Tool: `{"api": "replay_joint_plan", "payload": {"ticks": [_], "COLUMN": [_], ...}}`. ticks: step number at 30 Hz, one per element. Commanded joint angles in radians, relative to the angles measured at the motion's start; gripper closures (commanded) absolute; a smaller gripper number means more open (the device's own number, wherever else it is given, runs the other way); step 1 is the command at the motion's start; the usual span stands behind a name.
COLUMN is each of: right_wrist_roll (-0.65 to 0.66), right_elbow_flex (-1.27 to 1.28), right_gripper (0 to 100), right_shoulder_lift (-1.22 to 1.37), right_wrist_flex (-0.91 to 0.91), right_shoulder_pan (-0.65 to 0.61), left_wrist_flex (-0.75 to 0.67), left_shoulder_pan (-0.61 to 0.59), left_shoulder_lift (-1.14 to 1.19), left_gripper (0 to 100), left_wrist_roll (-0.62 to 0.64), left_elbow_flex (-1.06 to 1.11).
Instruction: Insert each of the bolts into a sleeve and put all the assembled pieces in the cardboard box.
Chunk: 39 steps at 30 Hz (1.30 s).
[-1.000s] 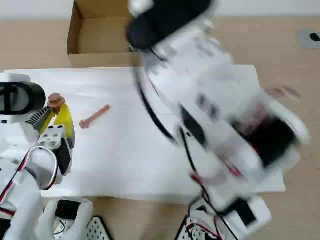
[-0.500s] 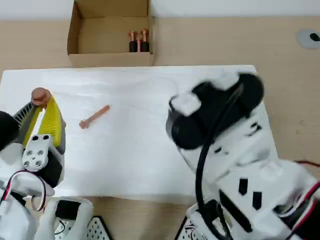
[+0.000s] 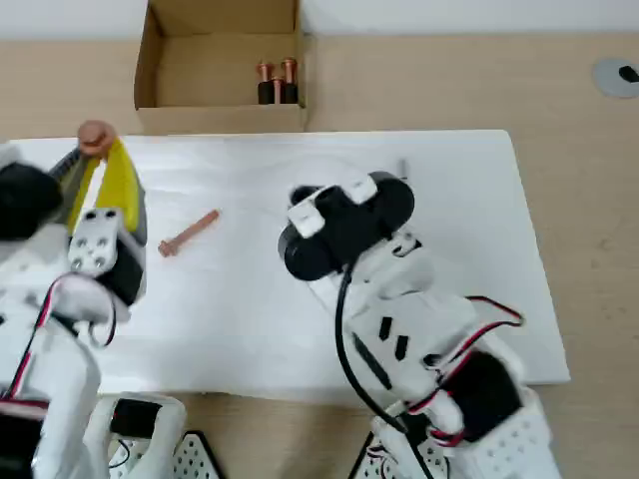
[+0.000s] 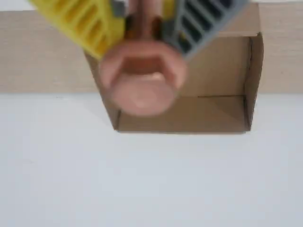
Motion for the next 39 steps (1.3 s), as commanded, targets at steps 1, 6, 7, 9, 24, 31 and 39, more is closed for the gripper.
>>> {"api": "replay_joint_plan", "payload": {"ticks": [1, 6, 7, 9, 24, 31, 39], "right_wrist_roll": [-0.011, -0.011, -0.011, -0.011, -0.097, -0.097, -0.095], "right_elbow_flex": [0.143, 0.245, 0.255, 0.271, 0.272, 0.278, 0.278], "right_gripper": [98.8, 98.8, 98.8, 98.8, 98.9, 98.9, 98.9], "right_shoulder_lift": [-0.073, -0.091, -0.091, -0.091, -0.099, -0.094, -0.099], "right_wrist_flex": [-0.247, -0.364, -0.382, -0.416, -0.482, -0.48, -0.48], "right_shoulder_pan": [-0.088, -0.262, -0.283, -0.306, -0.309, -0.309, -0.309], "left_wrist_flex": [-0.068, -0.109, -0.107, -0.107, -0.15, -0.115, -0.021], "left_shoulder_pan": [0.014, 0.157, 0.193, 0.255, 0.249, 0.253, 0.272], "left_shoulder_lift": [-0.013, -0.013, -0.013, -0.013, -0.136, -0.137, -0.136], "left_gripper": [99, 99, 99, 99, 99, 99, 99], "left_wrist_roll": [0.003, 0.026, 0.048, 0.098, 0.296, 0.296, 0.247], "left_elbow_flex": [0.009, 0.009, 0.009, 0.009, 0.02, 0.002, -0.046]}}
